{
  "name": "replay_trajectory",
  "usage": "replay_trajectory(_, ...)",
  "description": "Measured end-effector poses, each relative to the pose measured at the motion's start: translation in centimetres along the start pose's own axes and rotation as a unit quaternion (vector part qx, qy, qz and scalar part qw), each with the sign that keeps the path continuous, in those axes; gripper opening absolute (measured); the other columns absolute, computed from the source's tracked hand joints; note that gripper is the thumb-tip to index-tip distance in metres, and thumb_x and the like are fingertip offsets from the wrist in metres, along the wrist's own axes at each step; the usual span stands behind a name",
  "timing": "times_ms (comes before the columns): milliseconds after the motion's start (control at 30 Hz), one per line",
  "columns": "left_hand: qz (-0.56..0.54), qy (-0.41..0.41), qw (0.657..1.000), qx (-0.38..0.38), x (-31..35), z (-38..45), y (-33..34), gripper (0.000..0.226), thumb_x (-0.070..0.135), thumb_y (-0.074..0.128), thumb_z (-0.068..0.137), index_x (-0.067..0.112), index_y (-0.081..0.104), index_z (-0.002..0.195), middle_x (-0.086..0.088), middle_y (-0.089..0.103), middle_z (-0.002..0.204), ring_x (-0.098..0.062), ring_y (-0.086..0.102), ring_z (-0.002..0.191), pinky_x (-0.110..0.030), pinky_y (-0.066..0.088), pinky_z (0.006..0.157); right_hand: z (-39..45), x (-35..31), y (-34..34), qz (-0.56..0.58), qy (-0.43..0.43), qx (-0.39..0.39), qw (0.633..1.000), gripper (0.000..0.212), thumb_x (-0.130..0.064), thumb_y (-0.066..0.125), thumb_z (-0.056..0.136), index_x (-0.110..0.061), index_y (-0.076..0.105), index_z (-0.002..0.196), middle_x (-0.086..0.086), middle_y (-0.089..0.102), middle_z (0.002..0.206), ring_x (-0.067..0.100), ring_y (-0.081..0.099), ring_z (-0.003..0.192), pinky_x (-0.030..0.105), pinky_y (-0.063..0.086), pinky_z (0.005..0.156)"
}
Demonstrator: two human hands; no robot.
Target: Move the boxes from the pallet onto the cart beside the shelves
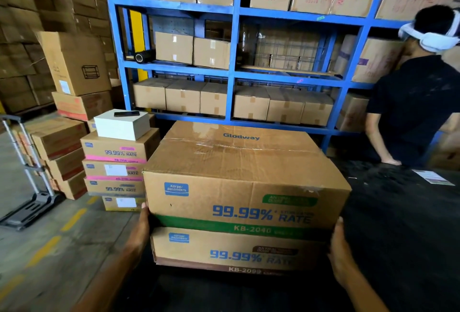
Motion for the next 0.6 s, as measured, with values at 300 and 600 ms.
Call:
replay_trajectory(300, 0.139, -0.051, 0.988, 0.037, -12.5, -1.5, -8.6, 0.106, 0.097, 0.031, 0.06, 0.022, 0.062, 0.129, -0.01, 0.06, 0.133, -0.031, 0.053, 0.125, -0.052, 0.033, 0.112, -5.8, 8.1, 0.8, -0.146, -0.109, -0.038, 0.983, 0.053, -0.041, 0.04, 0.098, -0.002, 0.053, 0.13, 0.021, 0.054, 0.135, 0.034, 0.05, 0.124, 0.039, 0.036, 0.104)
replay_trajectory(600, 0.193, 0.064, 0.963, 0.176, -10.7, -30.5, -16.4, 0.044, 0.055, 0.042, 0.093, 0.021, 0.07, 0.09, 0.008, 0.07, 0.092, -0.009, 0.064, 0.09, -0.025, 0.048, 0.089, -17.4, 15.1, 9.5, -0.246, -0.224, -0.311, 0.89, 0.035, -0.023, 0.058, 0.093, -0.002, 0.058, 0.121, 0.018, 0.059, 0.127, 0.032, 0.054, 0.119, 0.047, 0.039, 0.105)
Point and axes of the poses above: each hand's wrist, its own z-axis towards the middle knuckle, its own y-axis out of the palm, x = y × z, the point moved 2 cm from there along z, towards the middle knuckle
